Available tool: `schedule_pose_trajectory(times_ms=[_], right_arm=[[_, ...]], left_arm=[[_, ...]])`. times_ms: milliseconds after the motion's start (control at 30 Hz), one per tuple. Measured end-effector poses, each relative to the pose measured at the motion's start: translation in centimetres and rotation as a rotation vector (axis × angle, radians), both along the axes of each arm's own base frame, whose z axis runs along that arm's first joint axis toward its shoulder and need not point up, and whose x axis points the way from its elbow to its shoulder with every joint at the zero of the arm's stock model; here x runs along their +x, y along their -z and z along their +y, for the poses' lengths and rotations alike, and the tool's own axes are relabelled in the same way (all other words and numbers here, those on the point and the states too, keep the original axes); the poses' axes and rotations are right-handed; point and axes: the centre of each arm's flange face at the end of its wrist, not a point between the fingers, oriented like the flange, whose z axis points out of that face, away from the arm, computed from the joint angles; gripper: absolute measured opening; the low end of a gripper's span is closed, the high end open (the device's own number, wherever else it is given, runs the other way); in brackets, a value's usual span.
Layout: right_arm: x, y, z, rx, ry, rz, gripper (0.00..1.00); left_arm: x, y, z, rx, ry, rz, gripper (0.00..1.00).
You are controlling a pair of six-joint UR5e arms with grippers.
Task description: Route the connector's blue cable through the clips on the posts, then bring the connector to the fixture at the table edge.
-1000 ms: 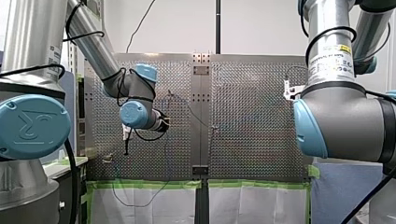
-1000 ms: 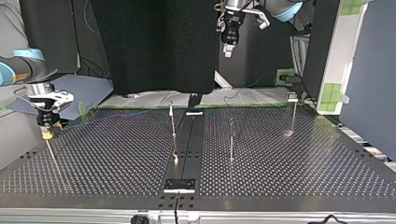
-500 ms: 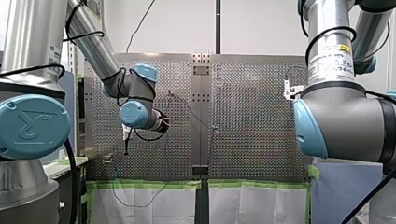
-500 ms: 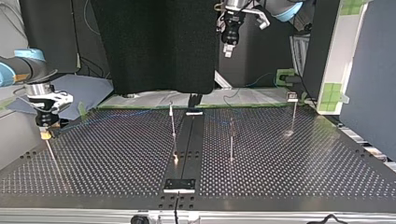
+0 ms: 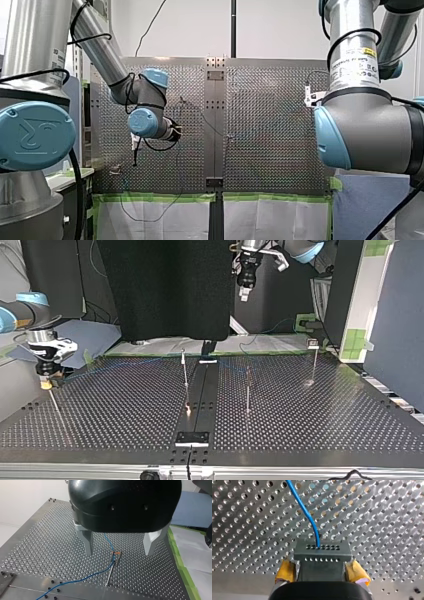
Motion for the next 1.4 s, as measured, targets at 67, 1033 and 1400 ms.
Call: schedule_pose_trajectory(times_ms=[67, 1033, 1400], right_arm=[[-0.1, 0.0, 0.0, 0.000, 0.007, 0.000, 1.00], [-2.7, 0.8, 0.5, 0.097, 0.230, -0.025, 1.00], [-2.8, 1.5, 2.2, 0.139, 0.317, -0.059, 1.00]], left_arm=[[0.0, 0.0, 0.0, 0.000, 0.000, 0.000, 1.00], [0.0, 0.0, 0.0, 0.000, 0.001, -0.001, 1.00], [0.0, 0.0, 0.0, 0.000, 0.003, 0.000, 1.00]])
